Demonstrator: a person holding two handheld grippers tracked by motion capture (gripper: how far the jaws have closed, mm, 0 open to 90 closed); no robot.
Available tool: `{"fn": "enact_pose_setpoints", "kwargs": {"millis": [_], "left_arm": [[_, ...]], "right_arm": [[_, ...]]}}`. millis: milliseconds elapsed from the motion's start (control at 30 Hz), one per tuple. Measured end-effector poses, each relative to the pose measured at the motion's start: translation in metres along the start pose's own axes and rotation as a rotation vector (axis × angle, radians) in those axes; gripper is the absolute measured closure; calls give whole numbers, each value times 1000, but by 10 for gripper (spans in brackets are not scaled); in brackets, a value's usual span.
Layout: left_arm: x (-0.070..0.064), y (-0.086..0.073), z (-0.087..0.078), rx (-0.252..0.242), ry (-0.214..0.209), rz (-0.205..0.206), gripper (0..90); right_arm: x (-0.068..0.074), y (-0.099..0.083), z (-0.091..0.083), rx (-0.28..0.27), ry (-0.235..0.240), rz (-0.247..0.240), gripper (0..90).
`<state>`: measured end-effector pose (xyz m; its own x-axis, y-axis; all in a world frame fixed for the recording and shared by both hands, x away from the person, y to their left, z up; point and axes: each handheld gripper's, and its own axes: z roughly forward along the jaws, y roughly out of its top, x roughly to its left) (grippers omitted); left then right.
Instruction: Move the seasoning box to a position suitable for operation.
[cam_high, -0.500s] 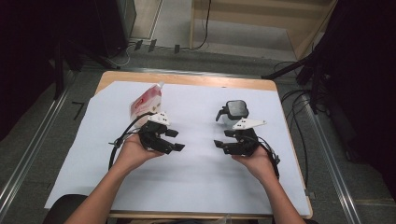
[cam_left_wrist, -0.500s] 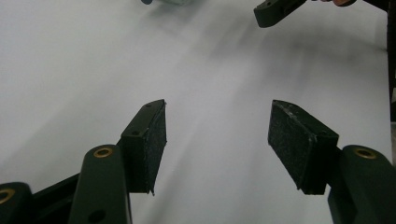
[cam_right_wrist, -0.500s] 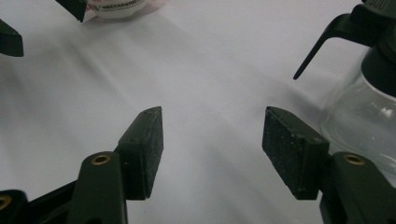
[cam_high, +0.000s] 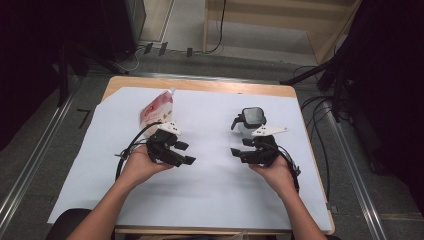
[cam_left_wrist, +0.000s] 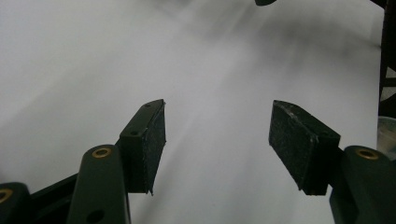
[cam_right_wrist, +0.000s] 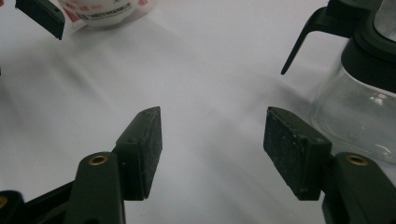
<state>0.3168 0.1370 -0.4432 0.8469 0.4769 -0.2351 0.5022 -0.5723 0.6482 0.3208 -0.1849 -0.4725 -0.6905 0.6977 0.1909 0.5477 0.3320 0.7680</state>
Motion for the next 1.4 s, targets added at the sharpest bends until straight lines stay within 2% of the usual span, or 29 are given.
{"fn": "enact_pose_setpoints", "kwargs": {"millis": [167, 267, 467, 600, 700, 867, 1067, 1200, 1300, 1400], "left_arm": [[2, -2, 0, 2, 8, 17, 382], [2, -2, 0, -9, -9, 5, 379], [3, -2, -1, -7, 5, 4, 359], [3, -2, 0, -6, -1, 4, 351], [3, -2, 1, 6, 12, 2, 340], [2, -1, 1, -7, -3, -12, 334], [1, -1, 0, -9, -11, -9, 332], [0, 0, 0, -10, -26, -15, 330], [-1, 0, 0, -8, -27, -7, 328], [-2, 0, 0, -5, -29, -4, 327]], "right_arm": [[0, 0, 0, 12, -6, -14, 371], [0, 0, 1, 15, -6, -16, 371], [-1, -1, 0, 29, -28, -12, 373], [-3, -1, 0, 30, -34, -10, 373], [-4, -1, 0, 26, -38, -8, 373], [-7, -1, -1, 24, -53, 1, 370], [-14, -2, -4, 13, -92, 24, 349], [-21, -3, -4, 0, -135, 44, 323], [-26, -2, -4, -17, -184, 61, 279], [-34, -3, -5, -38, -200, 104, 217]]}}
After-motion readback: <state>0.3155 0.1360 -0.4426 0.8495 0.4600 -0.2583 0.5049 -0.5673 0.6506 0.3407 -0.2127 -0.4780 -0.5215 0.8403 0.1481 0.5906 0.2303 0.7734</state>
